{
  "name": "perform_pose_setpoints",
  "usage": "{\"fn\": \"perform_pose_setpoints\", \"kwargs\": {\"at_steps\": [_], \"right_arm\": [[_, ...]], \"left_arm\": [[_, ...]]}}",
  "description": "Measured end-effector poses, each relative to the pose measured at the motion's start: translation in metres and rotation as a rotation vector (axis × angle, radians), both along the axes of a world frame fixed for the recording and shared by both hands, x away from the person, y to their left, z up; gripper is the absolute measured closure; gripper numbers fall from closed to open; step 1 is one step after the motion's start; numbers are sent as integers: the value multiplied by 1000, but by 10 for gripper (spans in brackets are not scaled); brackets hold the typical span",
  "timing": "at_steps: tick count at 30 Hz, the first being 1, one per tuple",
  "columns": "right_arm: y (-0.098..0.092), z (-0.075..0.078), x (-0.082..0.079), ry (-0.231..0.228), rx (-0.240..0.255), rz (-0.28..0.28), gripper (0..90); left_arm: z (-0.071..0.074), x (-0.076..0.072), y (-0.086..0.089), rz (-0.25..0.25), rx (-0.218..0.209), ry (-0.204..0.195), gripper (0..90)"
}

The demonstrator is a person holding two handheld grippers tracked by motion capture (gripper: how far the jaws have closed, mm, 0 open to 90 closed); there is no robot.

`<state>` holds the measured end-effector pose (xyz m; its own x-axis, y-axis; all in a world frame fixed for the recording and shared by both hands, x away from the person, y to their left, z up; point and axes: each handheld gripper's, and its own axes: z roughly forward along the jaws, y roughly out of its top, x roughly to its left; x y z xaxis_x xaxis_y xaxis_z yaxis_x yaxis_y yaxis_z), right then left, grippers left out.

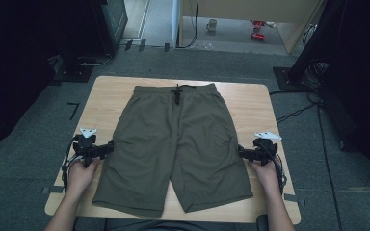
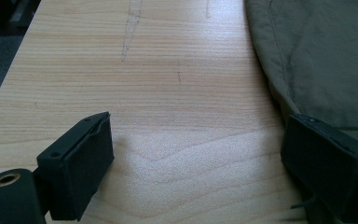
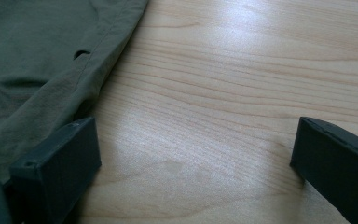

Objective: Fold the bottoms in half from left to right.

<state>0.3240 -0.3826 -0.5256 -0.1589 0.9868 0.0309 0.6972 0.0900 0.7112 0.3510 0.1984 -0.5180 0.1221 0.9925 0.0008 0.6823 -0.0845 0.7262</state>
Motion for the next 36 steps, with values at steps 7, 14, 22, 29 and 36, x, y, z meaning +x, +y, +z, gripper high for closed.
{"fn": "perform_pose_setpoints", "kwargs": {"at_steps": [7,14,22,29,36], "right_arm": [[0,0,0,-1,0,4,9],[0,0,0,0,0,5,11],[-4,3,-2,-18,1,8,150],[0,1,0,-23,4,-2,95],[1,1,-1,-23,4,-9,97]], "left_arm": [[0,0,0,-11,1,-1,100],[0,0,3,-64,-1,-8,138],[3,0,9,-115,7,22,140],[7,-3,15,-144,16,44,140],[14,-9,22,-188,-11,33,140]]}}
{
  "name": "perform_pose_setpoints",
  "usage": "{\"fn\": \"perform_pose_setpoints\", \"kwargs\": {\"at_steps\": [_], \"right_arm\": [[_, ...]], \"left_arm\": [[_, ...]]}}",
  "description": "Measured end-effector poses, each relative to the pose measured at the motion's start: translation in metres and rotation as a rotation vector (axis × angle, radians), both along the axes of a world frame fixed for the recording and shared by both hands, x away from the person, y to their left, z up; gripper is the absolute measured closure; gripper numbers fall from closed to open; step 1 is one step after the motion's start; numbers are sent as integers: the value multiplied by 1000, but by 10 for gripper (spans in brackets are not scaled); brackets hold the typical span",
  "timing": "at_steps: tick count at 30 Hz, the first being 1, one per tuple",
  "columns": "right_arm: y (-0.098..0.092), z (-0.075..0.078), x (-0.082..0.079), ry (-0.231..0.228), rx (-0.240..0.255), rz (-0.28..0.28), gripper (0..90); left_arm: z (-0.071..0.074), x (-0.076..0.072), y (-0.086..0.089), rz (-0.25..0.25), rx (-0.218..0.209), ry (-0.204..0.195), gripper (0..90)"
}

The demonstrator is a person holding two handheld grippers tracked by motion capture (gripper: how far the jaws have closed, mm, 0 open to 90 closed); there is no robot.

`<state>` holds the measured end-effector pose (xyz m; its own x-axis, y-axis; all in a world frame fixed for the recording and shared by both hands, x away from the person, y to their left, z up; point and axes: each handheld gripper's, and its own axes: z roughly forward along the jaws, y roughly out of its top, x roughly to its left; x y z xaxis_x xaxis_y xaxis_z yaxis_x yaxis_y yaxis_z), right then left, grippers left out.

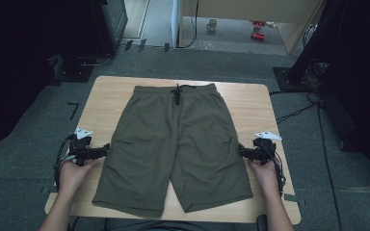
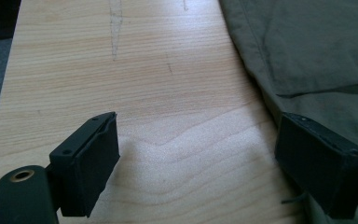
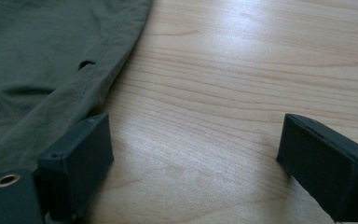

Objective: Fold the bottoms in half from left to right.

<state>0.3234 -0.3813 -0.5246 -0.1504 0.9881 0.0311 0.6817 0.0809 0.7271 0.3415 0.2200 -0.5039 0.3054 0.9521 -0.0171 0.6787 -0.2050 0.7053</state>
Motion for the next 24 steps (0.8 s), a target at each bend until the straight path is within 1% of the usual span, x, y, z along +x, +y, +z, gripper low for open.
{"fn": "perform_pose_setpoints", "kwargs": {"at_steps": [1,2,3,4,5,7,8,9,11,12,13,15,16,17,18,19,20,21,22,23,24], "right_arm": [[0,0,0,-1,-1,10,97],[0,0,0,1,0,14,100],[-1,1,0,3,-1,15,115],[-1,1,0,3,-1,15,115],[-1,1,0,4,2,15,138],[-1,2,-1,9,10,22,145],[-2,4,-1,11,43,26,168],[-2,4,-1,11,43,26,168],[-5,6,-2,6,101,34,193],[-6,9,-3,-9,110,38,213],[-6,10,-3,-17,107,39,223],[-6,13,-4,-33,117,44,238],[-5,14,-5,-46,111,48,238],[-4,16,-5,-55,106,49,238],[-4,17,-6,-70,101,53,239],[-4,17,-6,-70,101,53,239],[-2,21,-7,-80,110,59,264],[-1,22,-7,-76,106,66,275],[1,24,-6,-75,98,71,275],[3,25,-6,-74,90,80,275],[5,26,-5,-72,82,89,275]], "left_arm": [[1,-1,1,-14,-7,0,140],[1,-1,1,-14,-7,0,140],[3,-4,2,-40,-19,0,140],[3,-4,2,-40,-19,0,140],[5,-6,2,-57,-19,-1,140],[6,-9,1,-69,-8,-1,143],[7,-10,1,-78,-10,2,145],[7,-11,1,-85,-13,5,145],[9,-14,-1,-103,-14,8,148],[9,-16,-1,-114,-15,8,150],[11,-19,-3,-123,-20,12,150],[13,-23,-3,-136,-42,18,155],[13,-23,-3,-136,-42,18,156],[14,-26,-5,-153,-64,25,157],[14,-26,-5,-153,-64,25,157],[14,-28,-7,-164,-65,30,157],[16,-31,-11,-184,-59,29,159],[16,-31,-11,-184,-59,29,170],[18,-35,-14,-199,-58,18,196],[18,-35,-14,-199,-58,18,222],[20,-38,-16,-211,-59,15,225]]}}
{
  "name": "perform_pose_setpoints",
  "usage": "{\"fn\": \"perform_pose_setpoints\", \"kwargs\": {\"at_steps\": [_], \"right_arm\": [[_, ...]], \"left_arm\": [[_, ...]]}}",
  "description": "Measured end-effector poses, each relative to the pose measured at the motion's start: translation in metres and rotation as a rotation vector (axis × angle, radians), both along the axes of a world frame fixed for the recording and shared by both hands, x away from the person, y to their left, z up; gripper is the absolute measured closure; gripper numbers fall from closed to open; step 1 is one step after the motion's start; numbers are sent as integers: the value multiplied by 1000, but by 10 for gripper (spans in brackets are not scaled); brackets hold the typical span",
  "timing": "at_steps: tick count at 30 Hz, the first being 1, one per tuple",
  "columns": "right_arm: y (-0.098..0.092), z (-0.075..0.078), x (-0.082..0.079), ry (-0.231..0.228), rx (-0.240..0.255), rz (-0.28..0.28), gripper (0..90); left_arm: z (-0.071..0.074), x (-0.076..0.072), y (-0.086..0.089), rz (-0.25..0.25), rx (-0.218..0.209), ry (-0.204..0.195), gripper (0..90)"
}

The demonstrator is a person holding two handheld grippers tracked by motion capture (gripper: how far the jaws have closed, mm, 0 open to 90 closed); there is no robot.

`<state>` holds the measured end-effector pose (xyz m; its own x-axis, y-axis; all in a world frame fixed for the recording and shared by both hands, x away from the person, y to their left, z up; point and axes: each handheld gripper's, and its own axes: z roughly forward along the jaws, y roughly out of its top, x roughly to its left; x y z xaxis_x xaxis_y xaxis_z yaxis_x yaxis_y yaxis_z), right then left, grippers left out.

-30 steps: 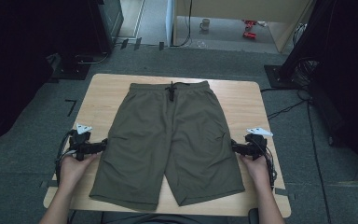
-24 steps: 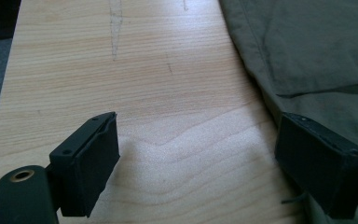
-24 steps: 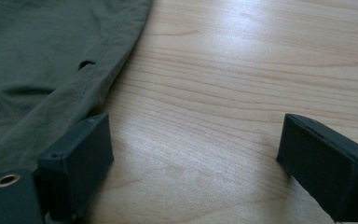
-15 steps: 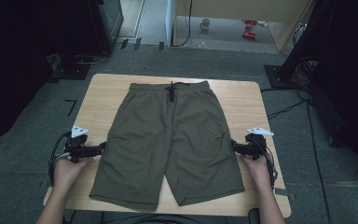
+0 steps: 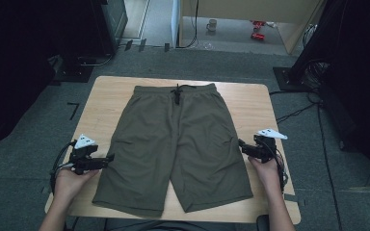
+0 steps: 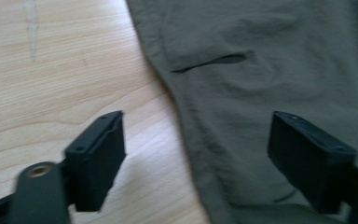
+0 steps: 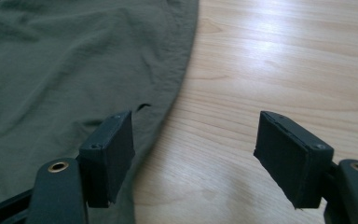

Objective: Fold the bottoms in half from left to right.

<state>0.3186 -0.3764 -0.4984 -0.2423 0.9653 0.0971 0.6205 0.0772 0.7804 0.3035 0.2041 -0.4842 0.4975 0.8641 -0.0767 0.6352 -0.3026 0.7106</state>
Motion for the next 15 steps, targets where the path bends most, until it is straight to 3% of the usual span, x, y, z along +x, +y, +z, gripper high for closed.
{"fn": "perform_pose_setpoints", "kwargs": {"at_steps": [10,13,15], "right_arm": [[17,8,3,-10,-4,50,298],[23,11,6,18,-8,63,296],[26,14,8,10,0,70,296]], "left_arm": [[-3,-17,-2,-30,5,17,234],[-8,-22,-1,-37,5,33,238],[-9,-23,-1,-42,11,32,239]]}}
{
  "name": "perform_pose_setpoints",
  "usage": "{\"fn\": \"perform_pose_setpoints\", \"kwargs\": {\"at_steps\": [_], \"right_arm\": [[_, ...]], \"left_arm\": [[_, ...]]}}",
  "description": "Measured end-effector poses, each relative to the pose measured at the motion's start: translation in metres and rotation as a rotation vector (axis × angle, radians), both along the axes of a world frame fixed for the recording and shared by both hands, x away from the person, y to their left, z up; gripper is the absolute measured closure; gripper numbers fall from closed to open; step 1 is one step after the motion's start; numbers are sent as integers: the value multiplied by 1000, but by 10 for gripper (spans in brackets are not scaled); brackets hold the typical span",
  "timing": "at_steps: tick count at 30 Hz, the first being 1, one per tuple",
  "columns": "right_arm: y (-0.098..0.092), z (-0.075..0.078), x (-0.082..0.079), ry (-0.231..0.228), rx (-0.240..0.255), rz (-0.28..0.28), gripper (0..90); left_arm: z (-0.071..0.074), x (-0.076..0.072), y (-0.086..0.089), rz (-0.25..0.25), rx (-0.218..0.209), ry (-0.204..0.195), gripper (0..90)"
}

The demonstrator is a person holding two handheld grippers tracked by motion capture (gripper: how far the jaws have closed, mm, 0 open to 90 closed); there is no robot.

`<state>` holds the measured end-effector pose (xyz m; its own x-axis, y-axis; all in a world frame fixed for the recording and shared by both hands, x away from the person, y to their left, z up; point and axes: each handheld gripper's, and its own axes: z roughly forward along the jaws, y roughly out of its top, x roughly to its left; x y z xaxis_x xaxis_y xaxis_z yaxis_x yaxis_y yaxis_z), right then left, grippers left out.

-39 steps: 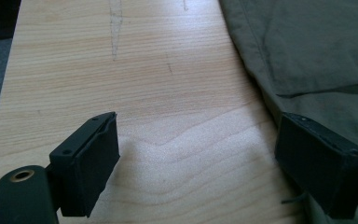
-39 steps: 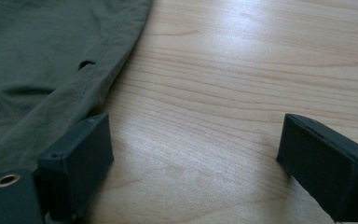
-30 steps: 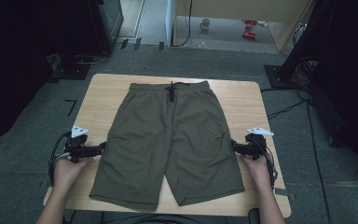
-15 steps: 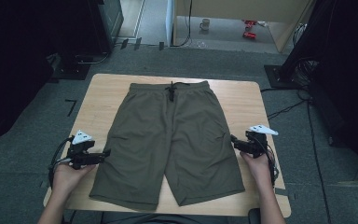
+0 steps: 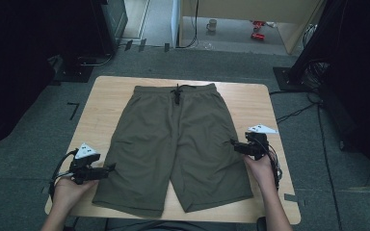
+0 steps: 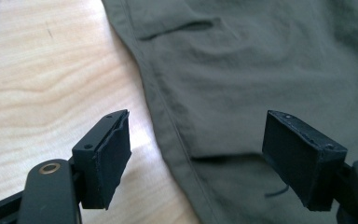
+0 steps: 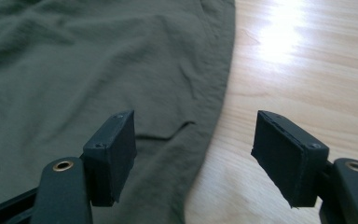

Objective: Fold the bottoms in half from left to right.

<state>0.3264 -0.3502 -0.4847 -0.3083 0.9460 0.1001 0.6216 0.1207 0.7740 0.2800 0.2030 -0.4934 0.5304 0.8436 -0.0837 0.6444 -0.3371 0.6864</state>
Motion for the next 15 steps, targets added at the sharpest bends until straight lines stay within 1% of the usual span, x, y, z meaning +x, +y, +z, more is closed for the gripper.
{"fn": "perform_pose_setpoints", "kwargs": {"at_steps": [3,6,8,11,12,14,15], "right_arm": [[8,3,3,-3,-13,15,297],[17,5,5,-2,-22,28,310],[22,7,6,-1,-17,44,320],[27,9,8,3,-12,56,324],[32,11,11,8,-1,70,334],[34,11,12,11,7,75,342],[40,13,16,17,14,86,342]], "left_arm": [[-3,-5,0,-10,4,6,242],[-3,-7,0,-15,4,7,246],[-5,-8,0,-16,-3,15,246],[-5,-8,0,-19,-2,21,245],[-6,-9,-1,-24,-8,23,245],[-7,-10,-2,-29,-6,21,245],[-8,-12,-2,-35,-5,23,243]]}}
